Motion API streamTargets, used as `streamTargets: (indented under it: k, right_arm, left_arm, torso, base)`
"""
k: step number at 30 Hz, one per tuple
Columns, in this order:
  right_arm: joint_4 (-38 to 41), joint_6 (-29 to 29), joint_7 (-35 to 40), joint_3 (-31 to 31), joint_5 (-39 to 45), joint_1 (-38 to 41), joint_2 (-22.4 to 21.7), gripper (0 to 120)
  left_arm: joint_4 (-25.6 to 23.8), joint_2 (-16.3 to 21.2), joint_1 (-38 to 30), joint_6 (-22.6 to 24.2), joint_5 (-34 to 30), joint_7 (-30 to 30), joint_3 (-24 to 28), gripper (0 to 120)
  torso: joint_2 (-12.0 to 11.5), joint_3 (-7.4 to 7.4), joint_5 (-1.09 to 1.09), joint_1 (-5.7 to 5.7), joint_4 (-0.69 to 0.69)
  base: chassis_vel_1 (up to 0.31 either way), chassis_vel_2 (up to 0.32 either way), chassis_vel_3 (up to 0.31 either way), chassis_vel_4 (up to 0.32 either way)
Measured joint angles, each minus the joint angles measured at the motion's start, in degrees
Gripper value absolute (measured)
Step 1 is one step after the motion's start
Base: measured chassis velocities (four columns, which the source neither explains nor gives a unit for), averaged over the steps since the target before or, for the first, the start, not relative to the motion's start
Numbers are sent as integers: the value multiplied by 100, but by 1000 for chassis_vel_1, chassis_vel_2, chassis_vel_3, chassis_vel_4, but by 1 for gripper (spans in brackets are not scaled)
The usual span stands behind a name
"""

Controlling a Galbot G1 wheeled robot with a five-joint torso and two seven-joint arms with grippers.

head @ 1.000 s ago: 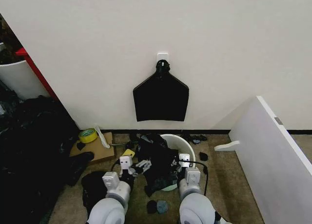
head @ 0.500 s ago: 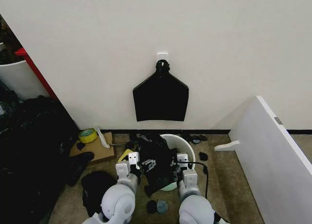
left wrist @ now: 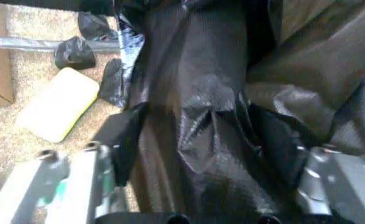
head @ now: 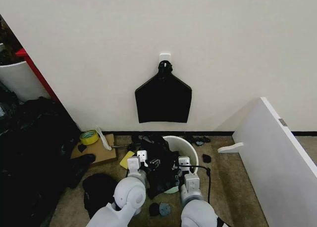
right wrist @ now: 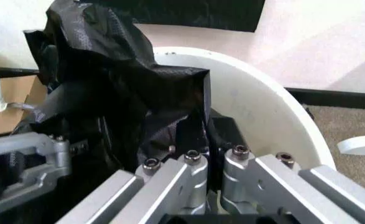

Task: Place the garbage bag over the trash bin.

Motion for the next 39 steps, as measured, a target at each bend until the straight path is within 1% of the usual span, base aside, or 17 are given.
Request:
streamTargets:
  k: [1, 6, 7, 8, 10, 14, 15, 16, 17, 20, 22, 23, 24, 30, 31, 36, 39]
  right_arm:
    - [0, 0, 0, 0, 0, 0, 0, 0]
    - [5, 6, -2, -3, -16, -26, 13, 0]
    - [5, 12, -2, -3, -23, -28, 15, 0]
    - [5, 12, -2, -3, -23, -28, 15, 0]
    - [0, 29, -2, -3, -37, -30, 17, 0]
    - [-48, 66, -3, 10, -53, -22, 17, 0]
    - [-48, 66, -3, 10, -53, -22, 17, 0]
    - [-73, 83, -2, 16, -57, -16, 16, 0]
    - [-88, 97, -2, 20, -59, -11, 15, 0]
    - [-144, 155, -2, 36, -61, 5, 13, 0]
    - [-173, 224, -14, 61, -49, 26, 15, 0]
    - [-173, 224, -14, 61, -49, 26, 15, 0]
    - [-186, 262, -27, 84, -30, 44, 20, 0]
    - [-249, 394, -88, 314, 164, 160, 34, 0]
    - [-249, 394, -88, 314, 164, 160, 34, 0]
    - [-262, 498, -153, 558, 293, 166, 0, 0]
    - [-226, 503, -159, 623, 340, 108, -40, 0]
  left_arm:
    - [0, 0, 0, 0, 0, 0, 0, 61]
    - [120, -10, -90, 135, 135, -69, 56, 40]
    - [120, 2, -95, 167, 147, -79, 56, 36]
    - [120, 2, -95, 167, 147, -79, 56, 36]
    - [119, 52, -103, 229, 152, -93, 49, 26]
    - [87, 180, -113, 237, -10, -33, -103, 11]
    - [87, 180, -113, 237, -10, -33, -103, 11]
    - [69, 220, -111, 215, -75, 25, -165, 7]
    - [48, 254, -108, 179, -110, 79, -213, 5]
    - [-76, 406, -58, 5, -137, 360, -366, 4]
    - [-193, 567, 7, -107, -67, 564, -442, 4]
    - [-193, 567, 7, -107, -67, 564, -442, 4]
    - [-247, 646, 51, -165, 2, 669, -469, 4]
    - [-432, 1115, 383, -772, 799, 1523, -609, 4]
    - [-432, 1115, 383, -772, 799, 1523, -609, 4]
    - [-448, 1287, 520, -1276, 1325, 2152, -669, 4]
    - [-437, 1335, 543, -1484, 1415, 2428, -688, 4]
  torso:
    - [0, 0, 0, 0, 0]
    - [0, 0, 0, 0, 0]
    - [0, 0, 0, 0, 0]
    - [0, 0, 0, 0, 0]
    - [0, 0, 0, 0, 0]
    - [0, 0, -1, 0, 0]
    - [0, 0, -1, 0, 0]
    - [0, 0, -1, 0, 0]
    - [0, 0, -2, 0, 0]
    - [0, 0, -1, 0, 0]
    - [0, -1, -1, 0, 0]
    - [0, -1, -1, 0, 0]
    - [0, 0, -1, 0, 0]
    - [0, 0, 0, 0, 1]
    - [0, 0, 0, 0, 1]
    - [0, -1, 0, 0, 0]
    - [0, 0, -1, 0, 0]
  base:
    - [0, 0, 0, 0]
    - [0, 0, 0, 0]
    - [0, 0, 0, 0]
    - [0, 0, 0, 0]
    - [0, 0, 0, 0]
    - [0, 0, 0, 0]
    - [0, 0, 0, 0]
    - [0, 0, 0, 0]
    - [0, 0, 0, 0]
    - [0, 0, 0, 0]
    - [0, 0, 0, 0]
    - [0, 0, 0, 0]
    - [0, 0, 0, 0]
    - [0, 0, 0, 0]
    - [0, 0, 0, 0]
    - [0, 0, 0, 0]
    - [0, 0, 0, 0]
